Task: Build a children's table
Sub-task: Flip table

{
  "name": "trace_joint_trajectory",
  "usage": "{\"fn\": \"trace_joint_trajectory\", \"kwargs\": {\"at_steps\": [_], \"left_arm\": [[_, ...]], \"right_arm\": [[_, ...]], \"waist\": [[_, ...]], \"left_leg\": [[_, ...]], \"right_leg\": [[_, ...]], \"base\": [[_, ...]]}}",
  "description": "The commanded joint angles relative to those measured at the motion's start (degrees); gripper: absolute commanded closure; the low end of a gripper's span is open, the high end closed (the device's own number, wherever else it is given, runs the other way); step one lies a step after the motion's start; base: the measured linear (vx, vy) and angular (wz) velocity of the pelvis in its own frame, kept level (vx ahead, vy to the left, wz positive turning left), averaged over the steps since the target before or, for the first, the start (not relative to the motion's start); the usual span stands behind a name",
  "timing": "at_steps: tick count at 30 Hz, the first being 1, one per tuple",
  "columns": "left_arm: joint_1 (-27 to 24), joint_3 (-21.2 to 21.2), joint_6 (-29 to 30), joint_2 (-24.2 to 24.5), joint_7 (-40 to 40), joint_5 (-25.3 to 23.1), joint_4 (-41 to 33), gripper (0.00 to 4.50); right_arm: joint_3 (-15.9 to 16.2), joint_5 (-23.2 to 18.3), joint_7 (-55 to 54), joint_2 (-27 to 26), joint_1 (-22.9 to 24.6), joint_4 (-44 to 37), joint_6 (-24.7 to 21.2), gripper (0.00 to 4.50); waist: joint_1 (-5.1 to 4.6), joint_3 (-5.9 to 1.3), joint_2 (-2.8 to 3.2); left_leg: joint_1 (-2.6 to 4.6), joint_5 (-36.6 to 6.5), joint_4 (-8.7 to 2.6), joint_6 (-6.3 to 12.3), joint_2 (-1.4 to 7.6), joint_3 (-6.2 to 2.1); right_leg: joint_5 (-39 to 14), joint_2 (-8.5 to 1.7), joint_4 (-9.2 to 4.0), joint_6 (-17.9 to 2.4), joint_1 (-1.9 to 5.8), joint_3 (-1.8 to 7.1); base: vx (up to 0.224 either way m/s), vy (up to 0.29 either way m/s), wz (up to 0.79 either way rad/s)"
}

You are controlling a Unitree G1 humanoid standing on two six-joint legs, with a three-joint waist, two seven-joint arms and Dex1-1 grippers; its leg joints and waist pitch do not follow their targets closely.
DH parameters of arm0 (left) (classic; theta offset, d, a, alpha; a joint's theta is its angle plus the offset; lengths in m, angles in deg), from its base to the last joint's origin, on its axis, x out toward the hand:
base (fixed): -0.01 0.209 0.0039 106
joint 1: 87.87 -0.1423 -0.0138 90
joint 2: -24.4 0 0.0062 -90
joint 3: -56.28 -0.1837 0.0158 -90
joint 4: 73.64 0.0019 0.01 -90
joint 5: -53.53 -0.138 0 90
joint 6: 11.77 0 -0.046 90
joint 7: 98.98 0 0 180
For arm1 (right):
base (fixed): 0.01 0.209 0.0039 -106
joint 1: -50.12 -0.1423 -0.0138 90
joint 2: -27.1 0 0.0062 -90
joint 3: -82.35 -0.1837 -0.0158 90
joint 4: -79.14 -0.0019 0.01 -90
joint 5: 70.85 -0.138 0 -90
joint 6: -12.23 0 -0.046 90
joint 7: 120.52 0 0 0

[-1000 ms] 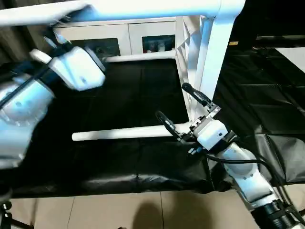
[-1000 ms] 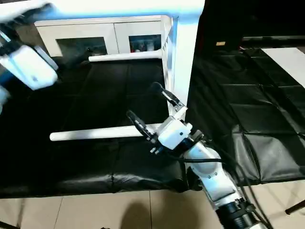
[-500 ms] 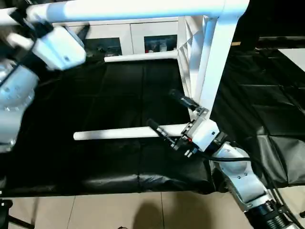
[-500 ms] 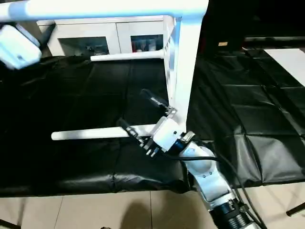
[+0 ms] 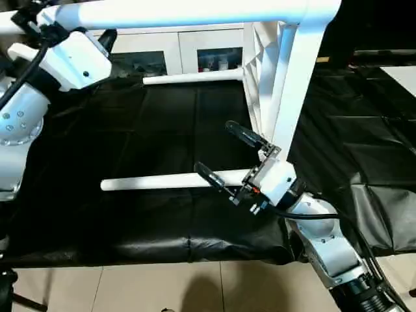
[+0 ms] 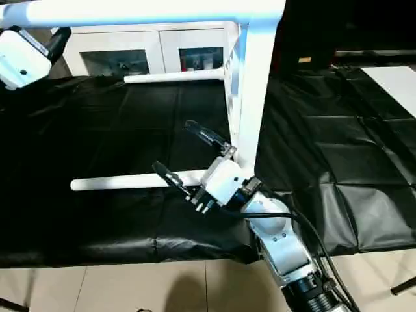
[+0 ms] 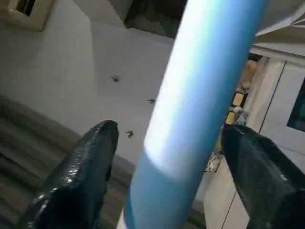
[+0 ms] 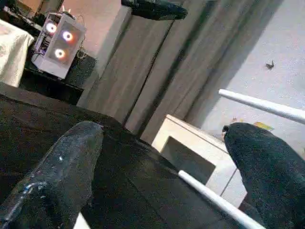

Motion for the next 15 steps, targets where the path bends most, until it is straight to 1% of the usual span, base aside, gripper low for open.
{"fn": "trace_joint_trajectory", "kwargs": {"at_steps": [1,4,7,8,9,11,12,14,15], "left_arm": [[1.2,-0.2,-0.3,0.7,1.2,0.9,0.8,0.92],[1.3,-0.2,-0.3,0.6,1.8,1.6,1.1,1.27],[1.2,0.0,0.2,0.5,2.4,2.0,1.0,1.36],[1.1,0.0,0.3,0.5,2.5,2.0,0.9,1.66],[1.1,0.1,0.5,0.4,2.7,2.0,0.9,1.66],[1.0,0.1,1.1,0.4,3.1,2.0,0.8,1.84],[1.0,0.2,1.7,0.3,3.6,2.4,0.6,1.84],[0.9,0.4,2.8,0.0,4.1,3.0,0.4,2.08],[0.9,0.8,4.5,-0.5,4.9,4.4,-0.4,2.21]], "right_arm": [[-0.5,-0.1,1.1,-0.3,-0.1,-1.5,-1.0,0.0],[-0.5,0.0,1.1,-0.5,-0.2,-1.5,-1.2,0.0],[-0.6,0.2,1.1,-0.6,-0.3,-1.6,-1.2,0.0],[-0.6,0.2,1.1,-0.6,-0.3,-1.6,-1.2,0.0],[-0.6,0.2,1.1,-0.7,-0.4,-1.6,-1.3,0.0],[-0.6,0.2,1.2,-0.8,-0.4,-1.7,-1.5,0.0],[-0.6,0.2,1.3,-0.8,-0.4,-1.7,-1.6,0.0],[-0.7,0.2,1.4,-1.0,-0.3,-1.8,-1.8,0.0],[-0.8,0.2,1.5,-1.0,-0.2,-1.9,-1.8,0.0]], "waist": [[0.17,-3.4,0.57],[0.19,-3.42,0.65],[0.19,-3.41,0.58],[0.21,-3.39,0.58],[0.23,-3.36,0.62],[0.25,-3.36,0.62],[0.32,-3.35,0.55],[0.4,-3.32,0.67],[0.43,-3.31,0.65]], "left_leg": [[1.54,-23.9,-4.93,-1.48,2.11,-1.56],[1.65,-24.1,-4.91,-1.51,2.1,-1.53],[1.58,-24.2,-4.98,-1.65,2.12,-1.58],[1.59,-24.2,-4.96,-1.6,2.12,-1.55],[1.6,-24.3,-4.98,-1.58,2.13,-1.55],[1.66,-24.3,-4.99,-1.65,2.14,-1.55],[1.64,-24.2,-4.97,-1.62,2.13,-1.53],[1.69,-24.6,-5.05,-1.8,2.18,-1.54],[1.76,-24.7,-5.08,-1.94,2.2,-1.54]], "right_leg": [[-7.3,-1.79,-3.43,-11.8,1.6,0.8],[-7.3,-1.78,-3.45,-12.0,1.47,0.82],[-7.3,-1.82,-3.42,-12.0,1.55,0.81],[-7.3,-1.82,-3.43,-12.0,1.53,0.82],[-7.6,-1.82,-3.46,-11.9,1.53,0.82],[-7.8,-1.79,-3.48,-11.9,1.49,0.83],[-7.8,-1.83,-3.51,-11.9,1.5,0.86],[-8.2,-1.82,-3.5,-11.9,1.4,0.88],[-8.4,-1.85,-3.5,-11.9,1.42,0.89]], "base": [[0.0,0.0,0.0],[0.0,0.0,0.0],[0.0,0.0,0.0],[0.0,0.0,0.0],[0.0,0.0,0.0],[0.0,0.0,0.0],[0.0,0.0,0.0],[0.0,0.0,0.0],[0.0,0.0,0.0]]}}
